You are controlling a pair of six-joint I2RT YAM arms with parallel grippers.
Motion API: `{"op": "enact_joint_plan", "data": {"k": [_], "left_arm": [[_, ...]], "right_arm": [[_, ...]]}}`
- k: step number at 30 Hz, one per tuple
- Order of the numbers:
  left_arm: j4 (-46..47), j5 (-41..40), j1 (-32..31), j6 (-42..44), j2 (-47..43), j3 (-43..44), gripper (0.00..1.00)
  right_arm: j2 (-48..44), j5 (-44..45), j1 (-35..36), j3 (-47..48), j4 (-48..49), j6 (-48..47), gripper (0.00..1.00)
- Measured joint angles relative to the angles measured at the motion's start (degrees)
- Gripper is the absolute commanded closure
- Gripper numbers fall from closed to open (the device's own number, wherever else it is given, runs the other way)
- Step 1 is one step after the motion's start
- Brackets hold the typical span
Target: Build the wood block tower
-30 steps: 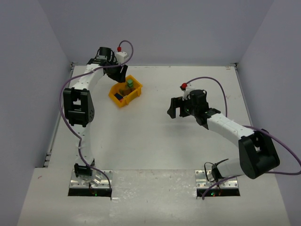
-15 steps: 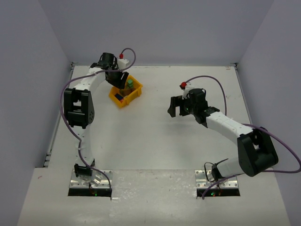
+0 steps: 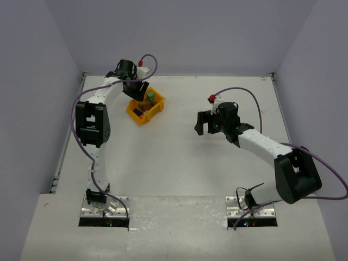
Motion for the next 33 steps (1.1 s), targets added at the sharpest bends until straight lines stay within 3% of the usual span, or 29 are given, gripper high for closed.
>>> {"op": "enact_joint_plan", "data": {"k": [5,9,12,13,16,18,28,30,33], "left_arm": [[0.2,-2.5,0.0,-1.0,2.3,2.1,0.37],[0.4,-2.7,0.0,-1.6,4.6,3.7,0.50],[0.3,-2.4,0.0,-1.9,5.8,3.8,0.54],[0.3,-2.3,0.0,-1.9,6.1,3.8,0.60],[0.2,-2.0,-0.1,-1.8,7.2,4.1,0.92],[-0.3,-1.8,-0.3,-1.6,7.8,4.6,1.00],[0.1,-4.9,-2.3,-4.1,3.9,3.4,1.00],[0.3,-9.8,-3.7,-4.8,1.3,2.1,1.00],[4.5,-24.1,-9.0,-4.6,-5.0,-3.0,1.00]], "right_arm": [[0.4,0.0,0.0,0.1,-0.1,0.0,0.01],[0.4,0.0,0.0,0.1,-0.1,0.0,0.01],[0.5,0.0,0.0,0.1,-0.2,0.0,0.01],[0.6,0.0,0.0,0.2,-0.2,0.0,0.01],[0.9,0.0,0.0,0.4,-0.3,0.0,0.01],[1.0,0.0,0.0,0.4,-0.5,0.0,0.01],[0.7,0.1,0.0,0.4,-0.4,0.0,0.01],[-0.1,0.3,0.0,-0.2,-0.1,0.1,0.01],[-3.0,0.9,0.0,-2.4,0.3,0.7,0.01]]}}
